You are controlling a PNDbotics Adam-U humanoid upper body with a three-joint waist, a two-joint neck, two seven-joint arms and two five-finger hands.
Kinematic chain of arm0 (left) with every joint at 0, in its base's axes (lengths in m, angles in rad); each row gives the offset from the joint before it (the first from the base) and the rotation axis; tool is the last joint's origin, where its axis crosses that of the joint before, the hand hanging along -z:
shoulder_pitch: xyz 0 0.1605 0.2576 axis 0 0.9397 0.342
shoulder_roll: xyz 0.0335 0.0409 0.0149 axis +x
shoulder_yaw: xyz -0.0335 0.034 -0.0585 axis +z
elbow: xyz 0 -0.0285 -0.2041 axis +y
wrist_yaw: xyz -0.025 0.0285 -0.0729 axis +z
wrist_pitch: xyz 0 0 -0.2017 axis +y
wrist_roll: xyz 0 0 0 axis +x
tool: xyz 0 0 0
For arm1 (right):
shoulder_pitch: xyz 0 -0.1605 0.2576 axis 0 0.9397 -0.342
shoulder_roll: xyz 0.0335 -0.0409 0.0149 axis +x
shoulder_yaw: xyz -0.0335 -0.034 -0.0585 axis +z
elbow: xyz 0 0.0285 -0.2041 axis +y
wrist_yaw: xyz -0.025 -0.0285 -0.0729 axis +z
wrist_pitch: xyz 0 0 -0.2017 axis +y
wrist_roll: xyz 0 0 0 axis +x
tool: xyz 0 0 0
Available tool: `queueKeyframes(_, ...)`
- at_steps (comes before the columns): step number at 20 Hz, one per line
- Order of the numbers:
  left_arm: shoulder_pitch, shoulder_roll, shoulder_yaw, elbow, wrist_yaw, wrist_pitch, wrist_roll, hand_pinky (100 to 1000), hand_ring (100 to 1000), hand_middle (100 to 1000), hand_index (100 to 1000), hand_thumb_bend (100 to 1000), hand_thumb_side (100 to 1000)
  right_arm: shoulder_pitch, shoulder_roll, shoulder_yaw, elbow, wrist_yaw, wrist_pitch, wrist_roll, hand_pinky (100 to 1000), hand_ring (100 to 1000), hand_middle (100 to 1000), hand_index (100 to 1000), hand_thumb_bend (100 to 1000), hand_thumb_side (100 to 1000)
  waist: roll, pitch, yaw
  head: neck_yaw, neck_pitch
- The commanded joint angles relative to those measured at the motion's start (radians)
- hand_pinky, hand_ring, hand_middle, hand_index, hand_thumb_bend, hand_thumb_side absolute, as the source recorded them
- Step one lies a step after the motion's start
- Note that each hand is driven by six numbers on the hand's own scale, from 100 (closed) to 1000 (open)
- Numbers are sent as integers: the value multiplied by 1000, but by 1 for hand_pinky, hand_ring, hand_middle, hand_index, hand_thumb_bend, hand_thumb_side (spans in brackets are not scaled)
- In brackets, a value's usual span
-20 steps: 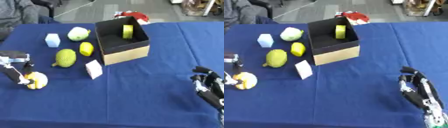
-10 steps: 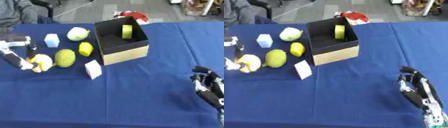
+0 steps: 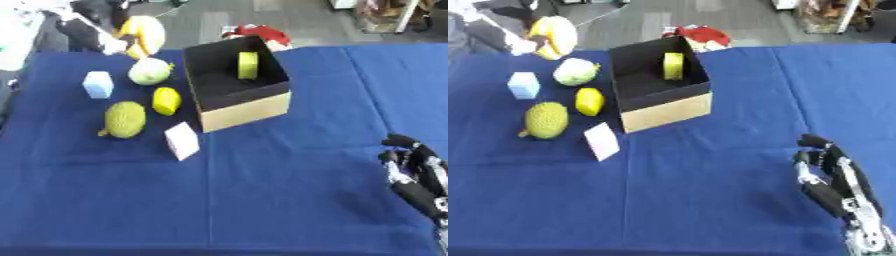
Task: Pick up objects on the table and place them in the box.
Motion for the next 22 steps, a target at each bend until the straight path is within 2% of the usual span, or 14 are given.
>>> queueKeyframes(1, -86, -110, 10, 122, -114, -45, -20, 742, 509, 382, 463, 140, 236, -11, 1, 5, -8, -7, -4, 7, 745, 658, 735, 834, 100, 288, -13, -24, -7, 11, 4)
queueKeyframes(6, -155, -246, 28, 279, -349, -26, 123, 735, 515, 390, 469, 214, 238, -16, 6, 11, -6, -13, -3, 12, 745, 658, 735, 834, 100, 283, -21, -16, -27, 22, 4)
queueKeyframes(9, -159, -307, 54, 336, -473, 10, 252, 729, 518, 394, 475, 182, 227, -20, 10, 16, -7, -16, -3, 17, 746, 658, 735, 834, 100, 283, -24, -12, -37, 26, 4)
queueKeyframes(13, -149, -351, 60, 389, -561, 47, 375, 740, 569, 464, 528, 170, 226, -23, 14, 18, -7, -18, -4, 21, 746, 658, 735, 834, 100, 282, -28, -10, -41, 30, 4)
queueKeyframes(14, -146, -356, 57, 397, -579, 58, 391, 748, 591, 494, 564, 179, 229, -23, 14, 18, -7, -18, -4, 21, 746, 658, 735, 834, 100, 282, -28, -10, -41, 31, 4)
queueKeyframes(15, -143, -360, 54, 404, -595, 68, 405, 763, 633, 564, 649, 207, 235, -23, 14, 18, -6, -18, -4, 21, 746, 658, 735, 834, 100, 283, -29, -10, -41, 32, 4)
queueKeyframes(17, -138, -363, 50, 412, -620, 86, 429, 787, 696, 654, 759, 242, 239, -23, 15, 19, -6, -18, -4, 22, 746, 658, 735, 834, 100, 283, -29, -10, -39, 30, 4)
queueKeyframes(18, -136, -362, 49, 415, -626, 93, 438, 789, 702, 663, 770, 243, 239, -23, 16, 19, -6, -18, -4, 22, 746, 658, 735, 834, 100, 283, -30, -10, -38, 29, 4)
queueKeyframes(19, -135, -359, 51, 416, -627, 99, 447, 812, 744, 734, 836, 247, 236, -23, 15, 19, -6, -18, -4, 22, 746, 658, 735, 834, 100, 282, -30, -10, -37, 29, 4)
queueKeyframes(22, -137, -341, 55, 410, -606, 111, 455, 835, 782, 805, 913, 236, 228, -22, 14, 17, -4, -18, -4, 21, 746, 658, 735, 834, 100, 281, -30, -10, -34, 28, 4)
